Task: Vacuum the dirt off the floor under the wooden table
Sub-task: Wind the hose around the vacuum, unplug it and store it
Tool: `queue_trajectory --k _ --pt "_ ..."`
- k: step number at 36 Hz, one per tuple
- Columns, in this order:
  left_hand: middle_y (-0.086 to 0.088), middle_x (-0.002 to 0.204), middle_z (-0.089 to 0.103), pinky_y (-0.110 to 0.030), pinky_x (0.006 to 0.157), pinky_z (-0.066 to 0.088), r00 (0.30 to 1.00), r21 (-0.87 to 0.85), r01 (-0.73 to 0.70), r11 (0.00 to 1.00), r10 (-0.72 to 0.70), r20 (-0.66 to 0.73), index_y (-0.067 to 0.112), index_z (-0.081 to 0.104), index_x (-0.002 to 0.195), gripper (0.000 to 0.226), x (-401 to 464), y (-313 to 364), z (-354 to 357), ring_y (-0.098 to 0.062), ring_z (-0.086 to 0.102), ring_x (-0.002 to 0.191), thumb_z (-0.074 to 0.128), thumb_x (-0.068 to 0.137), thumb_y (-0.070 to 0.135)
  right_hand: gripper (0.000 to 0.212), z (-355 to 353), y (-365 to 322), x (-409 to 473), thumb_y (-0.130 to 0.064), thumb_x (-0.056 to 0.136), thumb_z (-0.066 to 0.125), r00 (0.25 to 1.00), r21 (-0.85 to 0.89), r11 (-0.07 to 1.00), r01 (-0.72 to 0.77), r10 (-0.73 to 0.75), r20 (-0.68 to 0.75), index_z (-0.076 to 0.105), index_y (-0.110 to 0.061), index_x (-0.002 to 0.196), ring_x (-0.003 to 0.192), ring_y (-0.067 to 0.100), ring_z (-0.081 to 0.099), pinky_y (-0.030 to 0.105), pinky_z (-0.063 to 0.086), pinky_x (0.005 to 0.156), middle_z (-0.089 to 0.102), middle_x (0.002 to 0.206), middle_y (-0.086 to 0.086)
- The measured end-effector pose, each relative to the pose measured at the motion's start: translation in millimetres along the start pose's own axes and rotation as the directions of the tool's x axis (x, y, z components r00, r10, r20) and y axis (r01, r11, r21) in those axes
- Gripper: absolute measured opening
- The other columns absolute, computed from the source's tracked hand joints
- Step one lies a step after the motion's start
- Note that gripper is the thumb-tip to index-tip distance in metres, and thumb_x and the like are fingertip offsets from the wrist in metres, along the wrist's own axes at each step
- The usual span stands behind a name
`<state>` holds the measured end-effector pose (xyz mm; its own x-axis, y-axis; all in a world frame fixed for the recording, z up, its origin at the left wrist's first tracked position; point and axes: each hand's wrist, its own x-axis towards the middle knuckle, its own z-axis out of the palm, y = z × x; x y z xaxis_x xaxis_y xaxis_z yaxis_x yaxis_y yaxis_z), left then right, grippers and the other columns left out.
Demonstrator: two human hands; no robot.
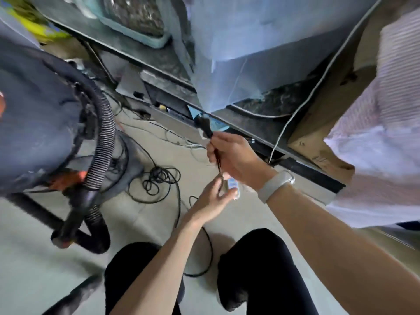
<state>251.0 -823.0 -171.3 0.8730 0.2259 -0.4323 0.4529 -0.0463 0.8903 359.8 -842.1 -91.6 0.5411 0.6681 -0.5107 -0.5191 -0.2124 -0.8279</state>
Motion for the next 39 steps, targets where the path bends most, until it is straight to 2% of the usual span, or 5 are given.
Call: queue_trajectory --k 12,22,32,36,39 --pt "-0.004 0.072 0.049 -0.04 0.072 0.06 0.907 -0.607 -0.072 0.791 -0.201 -0.37 0.008 0.061 0.092 0.016 -147.5 151.0 -95.2 -0.014 0.064 0.058 0.046 0.098 0.011 0.057 57.7 -61.2 -102.1 0.026 0.085 0.025 0.976 -0.493 0.855 -0.161 0.211 0.048 0.041 0.006 0.136 0.125 0.039 0.048 0.009 0.045 0.076 0.05 0.136 0.024" --pt "-0.003 0.075 0.049 -0.04 0.071 0.059 0.799 -0.632 -0.153 0.76 -0.282 -0.532 0.014 0.061 0.089 0.015 -214.6 171.5 -210.0 -0.012 0.061 0.061 0.052 0.097 0.022 0.018 138.9 -52.0 -148.3 -0.009 0.096 0.047 0.795 -0.879 0.472 0.066 0.508 0.332 0.061 -0.018 0.093 0.098 0.017 0.06 0.03 0.047 0.094 0.064 0.099 -0.002" --pt "0.013 0.124 0.057 -0.036 0.108 0.032 0.908 -0.556 -0.006 0.831 -0.228 -0.35 0.03 0.054 0.126 0.062 -249.1 150.1 -229.7 -0.012 0.048 0.128 0.039 0.082 0.071 0.016 251.2 -161.0 -136.3 -0.004 0.095 0.052 0.946 -0.372 0.926 -0.07 0.18 0.271 0.062 -0.006 0.083 0.07 0.021 0.072 0.029 0.06 0.065 0.072 0.074 0.007" --pt "0.005 0.092 0.074 -0.044 0.111 0.028 0.972 -0.44 0.091 0.894 -0.176 -0.158 0.035 0.074 0.092 0.072 -262.6 143.1 -231.8 -0.026 0.06 0.113 0.012 0.089 0.071 0.017 291.3 -195.2 -127.8 -0.005 0.097 0.05 0.959 -0.352 0.936 0.019 0.082 0.27 0.06 -0.005 0.084 0.067 0.021 0.071 0.032 0.061 0.068 0.069 0.081 0.013" --pt "-0.006 0.081 0.068 -0.031 0.089 0.048 0.949 -0.524 0.13 0.842 -0.259 -0.181 0.024 0.072 0.083 0.064 -280.1 126.4 -257.1 -0.028 0.062 0.088 0.038 0.079 0.079 0.019 308.0 -210.1 -112.6 -0.004 0.098 0.048 0.986 -0.297 0.954 0.051 0.0 0.168 0.057 -0.003 0.081 0.062 0.02 0.07 0.032 0.061 0.066 0.067 0.077 0.012"
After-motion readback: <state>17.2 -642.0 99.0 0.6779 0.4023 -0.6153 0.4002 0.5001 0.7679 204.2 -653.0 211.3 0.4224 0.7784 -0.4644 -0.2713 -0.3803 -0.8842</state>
